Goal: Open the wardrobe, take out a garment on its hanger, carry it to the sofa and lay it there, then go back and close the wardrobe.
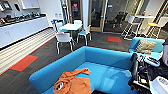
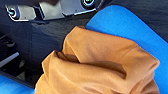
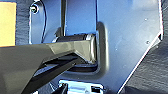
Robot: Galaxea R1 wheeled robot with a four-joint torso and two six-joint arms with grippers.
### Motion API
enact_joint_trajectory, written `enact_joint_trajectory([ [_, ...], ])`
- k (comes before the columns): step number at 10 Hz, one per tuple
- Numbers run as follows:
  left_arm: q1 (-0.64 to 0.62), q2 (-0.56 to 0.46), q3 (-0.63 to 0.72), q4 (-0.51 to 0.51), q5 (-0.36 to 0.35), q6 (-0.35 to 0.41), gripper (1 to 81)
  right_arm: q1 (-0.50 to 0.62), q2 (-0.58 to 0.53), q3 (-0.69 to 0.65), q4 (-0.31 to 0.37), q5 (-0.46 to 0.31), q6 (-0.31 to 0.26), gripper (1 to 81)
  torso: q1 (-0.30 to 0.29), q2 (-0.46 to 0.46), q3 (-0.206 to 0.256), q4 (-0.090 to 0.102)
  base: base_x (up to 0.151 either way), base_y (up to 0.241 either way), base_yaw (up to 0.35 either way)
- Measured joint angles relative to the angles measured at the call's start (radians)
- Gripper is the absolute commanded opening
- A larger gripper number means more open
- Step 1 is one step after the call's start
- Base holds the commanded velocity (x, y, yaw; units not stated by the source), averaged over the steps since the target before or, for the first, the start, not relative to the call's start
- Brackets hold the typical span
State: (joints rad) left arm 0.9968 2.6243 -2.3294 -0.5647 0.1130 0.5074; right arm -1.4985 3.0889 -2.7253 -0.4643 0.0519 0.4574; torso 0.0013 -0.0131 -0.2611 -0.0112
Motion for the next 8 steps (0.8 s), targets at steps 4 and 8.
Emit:
enact_joint_trajectory([
  [4, 0.163, 0.036, 0.005, 0.092, 0.002, 0.003, 81.1, 0.027, 0.003, -0.015, 0.017, 0.001, 0.000, 81.1, -0.001, 0.000, 0.000, 0.000, 0.000, 0.000, 0.000],
  [8, 0.231, 0.106, -0.088, 0.106, 0.016, 0.003, 81.1, 0.030, 0.003, -0.019, 0.019, -0.001, -0.001, 81.1, -0.002, -0.001, 0.001, 0.000, 0.000, 0.000, 0.000],
])
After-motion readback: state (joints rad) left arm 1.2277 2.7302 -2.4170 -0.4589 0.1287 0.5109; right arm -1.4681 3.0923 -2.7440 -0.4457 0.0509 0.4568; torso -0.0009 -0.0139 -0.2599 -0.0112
